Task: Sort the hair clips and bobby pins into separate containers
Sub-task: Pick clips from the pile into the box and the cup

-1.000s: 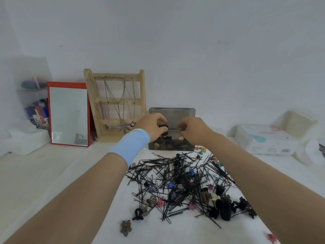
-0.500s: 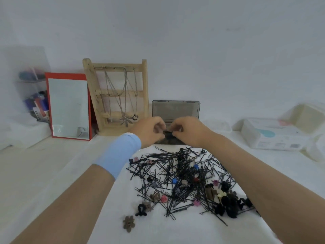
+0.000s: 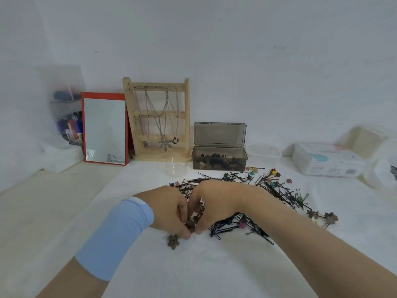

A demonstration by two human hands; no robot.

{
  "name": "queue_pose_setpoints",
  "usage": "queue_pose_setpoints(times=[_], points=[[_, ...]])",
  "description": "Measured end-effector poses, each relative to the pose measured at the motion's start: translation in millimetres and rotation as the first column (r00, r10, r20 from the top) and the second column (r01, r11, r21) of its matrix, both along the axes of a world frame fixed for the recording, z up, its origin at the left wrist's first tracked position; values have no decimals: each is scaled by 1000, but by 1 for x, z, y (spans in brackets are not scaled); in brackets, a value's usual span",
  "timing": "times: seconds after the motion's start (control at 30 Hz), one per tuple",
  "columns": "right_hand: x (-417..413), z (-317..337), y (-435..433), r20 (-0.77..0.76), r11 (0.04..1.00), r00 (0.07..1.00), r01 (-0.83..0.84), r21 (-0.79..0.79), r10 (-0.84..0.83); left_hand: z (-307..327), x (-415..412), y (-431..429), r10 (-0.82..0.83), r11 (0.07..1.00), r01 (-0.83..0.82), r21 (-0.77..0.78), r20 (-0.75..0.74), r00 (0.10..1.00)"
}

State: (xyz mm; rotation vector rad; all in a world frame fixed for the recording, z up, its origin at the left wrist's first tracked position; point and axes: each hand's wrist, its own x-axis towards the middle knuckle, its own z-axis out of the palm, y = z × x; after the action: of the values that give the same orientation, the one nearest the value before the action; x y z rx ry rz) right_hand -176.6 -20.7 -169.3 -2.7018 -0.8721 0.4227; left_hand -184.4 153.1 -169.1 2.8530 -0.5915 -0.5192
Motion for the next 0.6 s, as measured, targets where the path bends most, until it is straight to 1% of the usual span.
queue_pose_setpoints(times=[0.07, 0.17, 0.23, 0.33, 0.4, 0.47, 0.53, 0.6], points=[[-3, -7, 4, 31, 1000, 1000, 6, -14, -5, -7, -4, 2, 6, 1000, -6, 15, 23, 1000], [-2, -15, 4, 52, 999, 998, 16, 46, -19, -8, -5, 10, 13, 999, -13, -40, 0, 1000], [-1, -12, -3, 32, 995, 998, 52, 80, -55, -4, -4, 15, 10, 994, -10, -107, 3, 1000], [3, -4, -19, 21, 982, 988, 149, 120, -152, 1, 1, 16, 59, 968, -48, -247, 39, 997], [6, 1, -29, 1, 965, 979, 202, 166, -205, 3, 6, 12, 72, 939, -61, -338, 20, 997], [8, 3, -39, -13, 948, 970, 242, 206, -244, 5, 10, 5, 52, 914, -53, -402, -14, 999], [8, 4, -48, -6, 941, 963, 263, 212, -268, 7, 16, -2, 31, 907, -32, -421, -10, 999], [6, 4, -55, 47, 953, 963, 255, 164, -266, 7, 20, -11, 13, 916, 4, -401, 39, 999]])
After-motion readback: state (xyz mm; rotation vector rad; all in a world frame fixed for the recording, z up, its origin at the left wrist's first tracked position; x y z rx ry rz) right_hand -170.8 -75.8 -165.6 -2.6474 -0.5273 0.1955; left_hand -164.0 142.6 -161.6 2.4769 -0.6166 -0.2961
